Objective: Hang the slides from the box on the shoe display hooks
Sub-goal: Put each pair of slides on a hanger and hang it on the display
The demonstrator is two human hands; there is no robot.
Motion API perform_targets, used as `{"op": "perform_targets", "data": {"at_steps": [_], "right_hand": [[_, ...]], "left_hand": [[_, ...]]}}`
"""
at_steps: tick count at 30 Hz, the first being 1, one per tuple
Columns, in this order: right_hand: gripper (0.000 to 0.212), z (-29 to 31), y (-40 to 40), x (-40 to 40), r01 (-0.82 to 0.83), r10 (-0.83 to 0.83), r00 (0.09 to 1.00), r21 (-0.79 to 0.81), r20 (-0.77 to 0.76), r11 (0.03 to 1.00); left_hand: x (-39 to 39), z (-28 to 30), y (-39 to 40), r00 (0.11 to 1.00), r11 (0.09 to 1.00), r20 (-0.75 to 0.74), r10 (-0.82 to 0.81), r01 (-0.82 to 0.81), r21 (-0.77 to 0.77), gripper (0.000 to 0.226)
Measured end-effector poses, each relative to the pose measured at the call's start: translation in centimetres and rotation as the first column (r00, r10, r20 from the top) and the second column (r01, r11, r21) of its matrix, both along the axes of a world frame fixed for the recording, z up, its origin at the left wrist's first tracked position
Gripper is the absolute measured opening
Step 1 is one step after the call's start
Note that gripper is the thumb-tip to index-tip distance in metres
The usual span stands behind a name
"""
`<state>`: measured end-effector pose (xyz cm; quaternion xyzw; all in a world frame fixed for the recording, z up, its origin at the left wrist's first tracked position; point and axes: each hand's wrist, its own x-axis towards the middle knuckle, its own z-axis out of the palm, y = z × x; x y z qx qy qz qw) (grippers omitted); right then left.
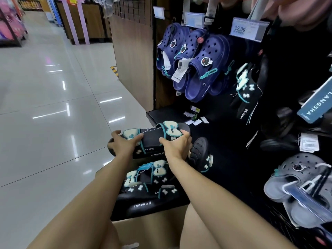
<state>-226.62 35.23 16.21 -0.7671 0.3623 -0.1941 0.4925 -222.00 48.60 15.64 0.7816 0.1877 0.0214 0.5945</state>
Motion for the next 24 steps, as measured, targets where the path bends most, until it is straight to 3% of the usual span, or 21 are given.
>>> {"op": "perform_targets", "data": {"at_steps": [4,11,24], "right_hand": [[0.073,0.3,-0.3,0.0,-0.071,0.071,0.997,-0.136,-0.003,0.988],[0.076,-0.3,-2.1,0.1,-0.066,0.066,0.998,-0.011,0.019,0.998],[0.071,-0.6,-5.6,-0.6,-0.169,0.17,0.985,-0.027,0.044,0.985]], "left_hand": [[0.1,-0.6,-0.6,0.998,0.992,-0.046,-0.05,0.055,0.114,0.087],[0.3,0.5,-0.3,0.958,0.948,0.206,-0.2,0.136,0.287,0.073],[0.3,0.6,0.2,0.891,0.853,0.207,-0.404,0.284,0.439,0.061]]}}
